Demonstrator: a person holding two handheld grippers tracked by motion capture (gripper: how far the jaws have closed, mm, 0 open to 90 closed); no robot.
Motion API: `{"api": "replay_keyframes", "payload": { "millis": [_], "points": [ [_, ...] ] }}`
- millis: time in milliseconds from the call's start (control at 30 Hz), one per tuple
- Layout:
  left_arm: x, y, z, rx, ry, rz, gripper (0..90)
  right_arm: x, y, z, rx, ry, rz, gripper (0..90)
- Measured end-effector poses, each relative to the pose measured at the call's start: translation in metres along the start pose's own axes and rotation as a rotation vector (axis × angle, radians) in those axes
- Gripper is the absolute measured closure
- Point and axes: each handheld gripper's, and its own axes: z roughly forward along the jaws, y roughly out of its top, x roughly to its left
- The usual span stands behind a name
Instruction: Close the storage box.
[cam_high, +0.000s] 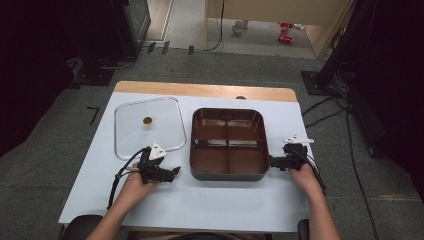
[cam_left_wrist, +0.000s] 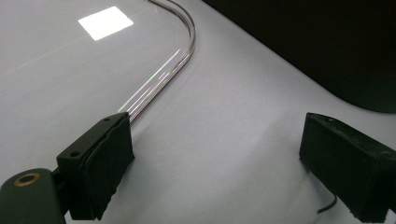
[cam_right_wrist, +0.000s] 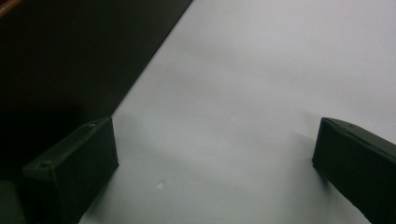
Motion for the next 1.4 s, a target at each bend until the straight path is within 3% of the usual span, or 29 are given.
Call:
{"api": "replay_keyframes", "payload": {
  "millis": [967, 1200, 1400],
  "points": [
    [0.0, 0.001, 0.0, 0.003, -0.005, -0.003, 9.8, 0.0, 0.0, 0.0, 0.0, 0.0, 0.001, 0.0],
    [0.003, 0.005, -0.001, 0.04, -0.023, 0.008, 10.7, 0.0, 0.0, 0.0, 0.002, 0.001, 0.0, 0.0],
    [0.002, 0.011, -0.001, 0.088, -0.004, 0.006, 14.7, 0.0, 0.0, 0.0, 0.001, 0.001, 0.0, 0.0]
  ]
}}
